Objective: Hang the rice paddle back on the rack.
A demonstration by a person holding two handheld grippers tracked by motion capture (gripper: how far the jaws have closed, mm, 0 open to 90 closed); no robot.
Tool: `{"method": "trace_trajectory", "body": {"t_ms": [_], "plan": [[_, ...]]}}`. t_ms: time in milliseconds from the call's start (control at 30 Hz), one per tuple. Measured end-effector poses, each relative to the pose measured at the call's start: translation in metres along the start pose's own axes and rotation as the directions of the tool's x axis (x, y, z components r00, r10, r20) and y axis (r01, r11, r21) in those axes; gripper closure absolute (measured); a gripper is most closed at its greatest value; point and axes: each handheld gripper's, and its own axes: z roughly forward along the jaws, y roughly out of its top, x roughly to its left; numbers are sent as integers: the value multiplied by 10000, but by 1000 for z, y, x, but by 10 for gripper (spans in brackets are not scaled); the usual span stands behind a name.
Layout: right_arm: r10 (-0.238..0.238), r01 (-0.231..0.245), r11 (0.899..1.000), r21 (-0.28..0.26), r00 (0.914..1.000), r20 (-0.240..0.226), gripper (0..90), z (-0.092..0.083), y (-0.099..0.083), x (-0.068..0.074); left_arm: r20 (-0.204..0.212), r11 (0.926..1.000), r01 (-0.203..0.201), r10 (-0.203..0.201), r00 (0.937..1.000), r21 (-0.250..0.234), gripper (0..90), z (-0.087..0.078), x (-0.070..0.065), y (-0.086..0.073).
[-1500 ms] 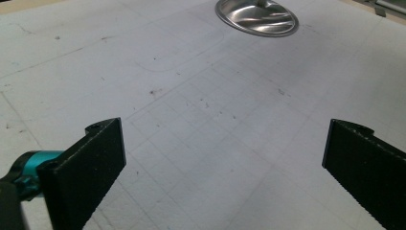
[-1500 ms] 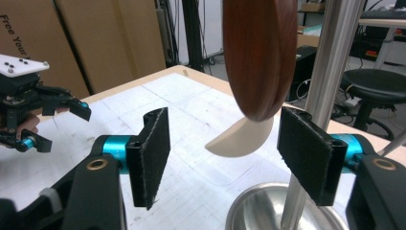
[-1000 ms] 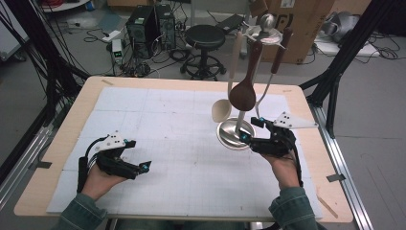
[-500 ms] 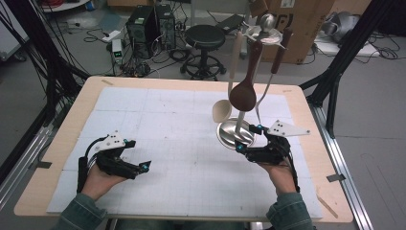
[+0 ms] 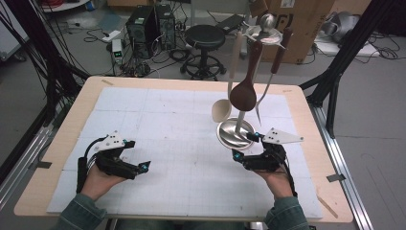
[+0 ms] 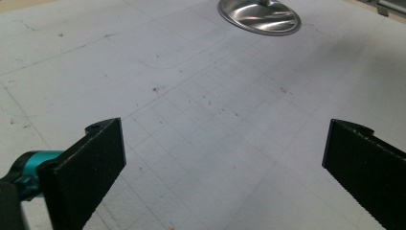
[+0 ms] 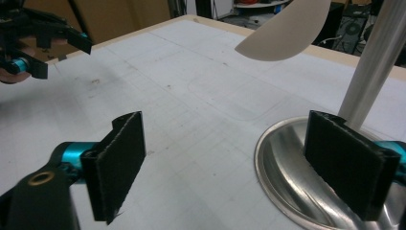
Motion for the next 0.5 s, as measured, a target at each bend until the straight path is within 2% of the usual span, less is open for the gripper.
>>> {"method": "trace_trajectory", "body": {"t_ms": [167, 300, 500], "plan": [[132, -133, 9999, 37, 9999, 36, 101, -2, -9, 0, 20, 10000, 18, -18, 10000, -9, 16, 0, 0, 0], [304, -306, 9995, 122, 9994, 191, 11, -3, -17, -1, 9, 10000, -6, 6, 10000, 8, 16, 0, 0, -1], [382, -385, 9991, 194, 9991, 157, 4, -6, -26, -2, 20, 10000, 13, -13, 10000, 1, 16, -1, 0, -1]]}}
